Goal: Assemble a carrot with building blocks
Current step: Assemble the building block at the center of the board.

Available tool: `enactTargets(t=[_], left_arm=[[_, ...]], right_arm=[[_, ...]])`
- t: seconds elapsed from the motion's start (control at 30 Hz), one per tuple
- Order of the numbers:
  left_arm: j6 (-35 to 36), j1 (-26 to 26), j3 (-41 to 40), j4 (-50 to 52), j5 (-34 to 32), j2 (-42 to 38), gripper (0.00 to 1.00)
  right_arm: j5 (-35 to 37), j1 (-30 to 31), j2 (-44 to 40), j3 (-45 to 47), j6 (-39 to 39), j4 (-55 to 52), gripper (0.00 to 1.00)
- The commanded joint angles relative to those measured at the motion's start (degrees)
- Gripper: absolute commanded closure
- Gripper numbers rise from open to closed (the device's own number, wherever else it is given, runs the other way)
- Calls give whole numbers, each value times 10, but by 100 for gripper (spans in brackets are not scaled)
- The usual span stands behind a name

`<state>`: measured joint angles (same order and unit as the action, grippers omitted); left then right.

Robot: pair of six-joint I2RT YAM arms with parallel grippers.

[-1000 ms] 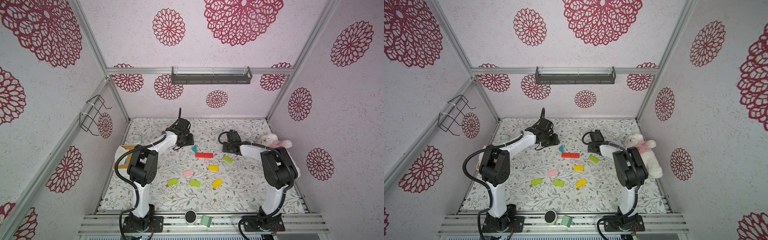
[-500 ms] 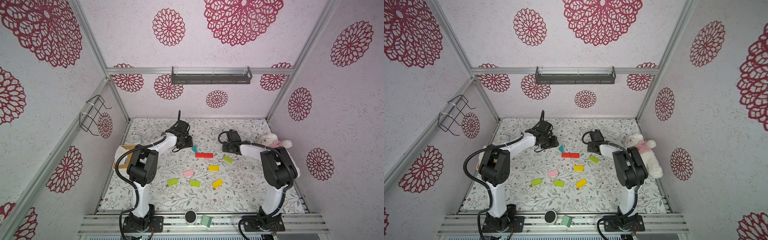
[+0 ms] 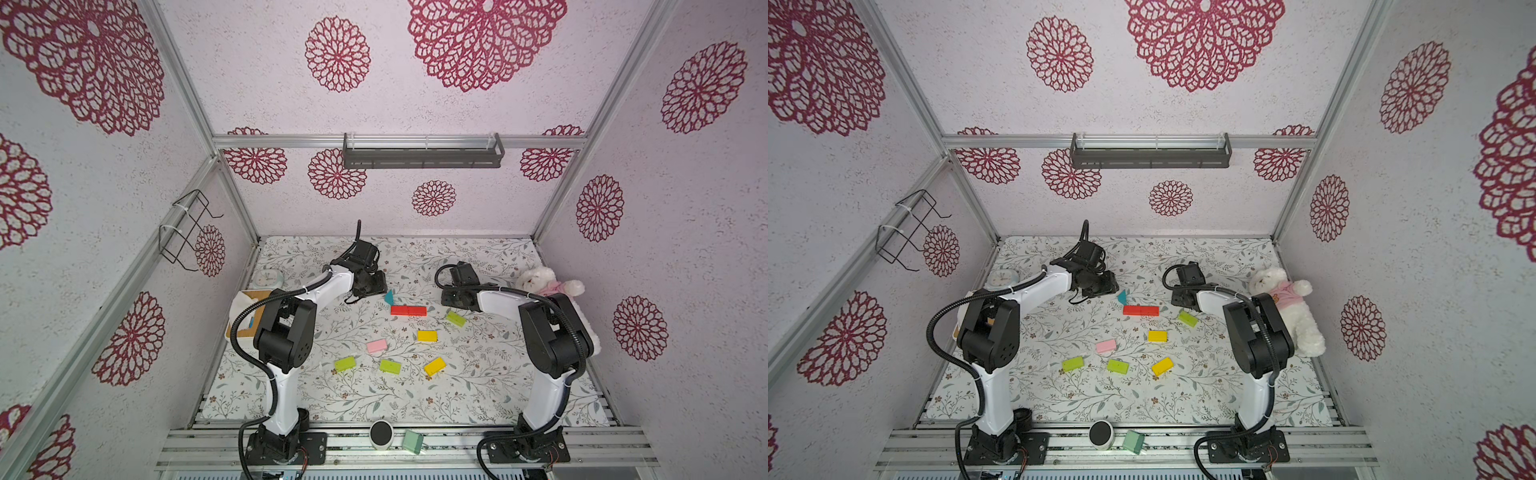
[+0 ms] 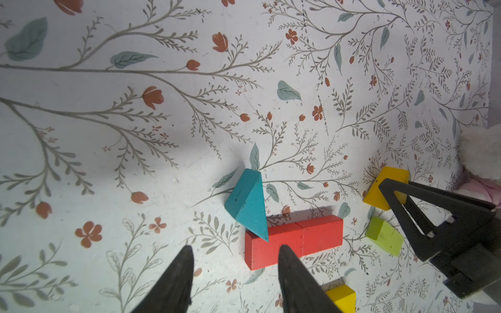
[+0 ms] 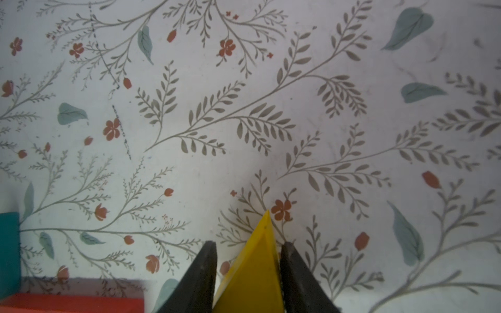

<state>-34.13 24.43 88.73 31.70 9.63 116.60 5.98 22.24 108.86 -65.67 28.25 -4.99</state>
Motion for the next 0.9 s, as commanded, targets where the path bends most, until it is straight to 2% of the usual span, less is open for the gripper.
enactTargets(t=[0.0, 0.37, 0.87], left_arm=[[-4, -3, -9, -14, 1, -28, 46], [-6, -6, -20, -20, 6, -31, 47], [-5, -10, -25, -22, 7, -34, 47]], right_arm=[[-4, 10, 10, -13, 22, 0, 58], [-23, 15, 27, -40, 52, 8, 59], [-33, 18, 49, -68, 69, 3, 65]])
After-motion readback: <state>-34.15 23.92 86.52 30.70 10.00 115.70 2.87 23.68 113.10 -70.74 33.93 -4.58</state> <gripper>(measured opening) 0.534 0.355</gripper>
